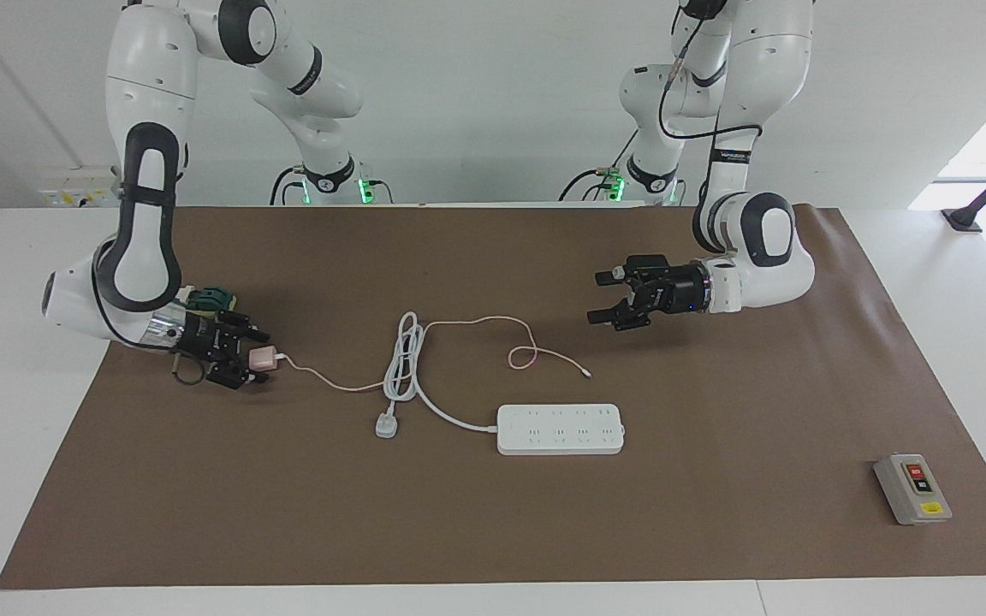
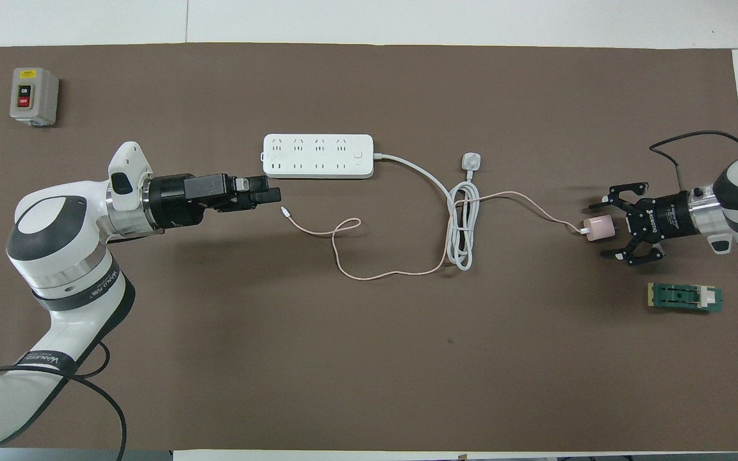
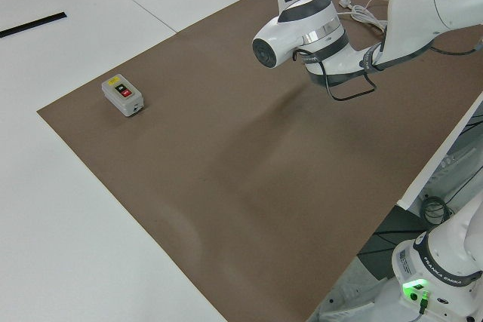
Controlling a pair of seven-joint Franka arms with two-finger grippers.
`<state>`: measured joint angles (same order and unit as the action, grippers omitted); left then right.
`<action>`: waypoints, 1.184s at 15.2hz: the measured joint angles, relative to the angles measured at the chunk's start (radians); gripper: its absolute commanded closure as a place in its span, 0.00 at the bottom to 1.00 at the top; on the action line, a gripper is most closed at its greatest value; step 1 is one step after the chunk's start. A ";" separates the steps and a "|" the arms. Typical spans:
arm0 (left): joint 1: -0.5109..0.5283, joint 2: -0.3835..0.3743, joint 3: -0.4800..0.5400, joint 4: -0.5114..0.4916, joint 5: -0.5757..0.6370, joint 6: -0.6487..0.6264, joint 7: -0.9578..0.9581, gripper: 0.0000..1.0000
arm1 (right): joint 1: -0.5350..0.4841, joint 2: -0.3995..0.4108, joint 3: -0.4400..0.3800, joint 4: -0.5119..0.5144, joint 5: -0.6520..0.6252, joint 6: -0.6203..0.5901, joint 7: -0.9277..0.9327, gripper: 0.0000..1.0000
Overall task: Plug charger into power strip
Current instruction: 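Close the right gripper on the pink charger and lift it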
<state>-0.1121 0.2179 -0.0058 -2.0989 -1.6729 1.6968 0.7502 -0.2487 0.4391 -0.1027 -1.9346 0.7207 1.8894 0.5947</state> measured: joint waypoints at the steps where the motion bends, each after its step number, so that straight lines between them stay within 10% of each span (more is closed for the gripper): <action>1: 0.000 0.000 0.002 0.000 0.000 0.000 -0.072 0.00 | -0.004 0.000 0.000 0.000 0.000 0.000 -0.004 0.00; 5: 0.000 0.000 0.001 0.001 0.000 0.000 -0.354 0.00 | -0.006 0.000 0.000 0.000 0.000 0.001 -0.006 0.00; 11: 0.000 0.000 0.001 0.004 0.012 0.004 -0.620 0.00 | -0.010 -0.008 -0.011 -0.003 -0.002 -0.004 -0.008 1.00; 18: 0.000 0.007 0.007 0.040 0.021 0.008 -0.744 0.00 | -0.010 -0.010 -0.006 0.019 0.000 -0.006 -0.013 1.00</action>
<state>-0.1119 0.2251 0.0008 -2.0591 -1.6520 1.7047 0.0060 -0.2591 0.4286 -0.1083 -1.9155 0.7212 1.8831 0.5817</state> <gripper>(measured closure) 0.000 0.502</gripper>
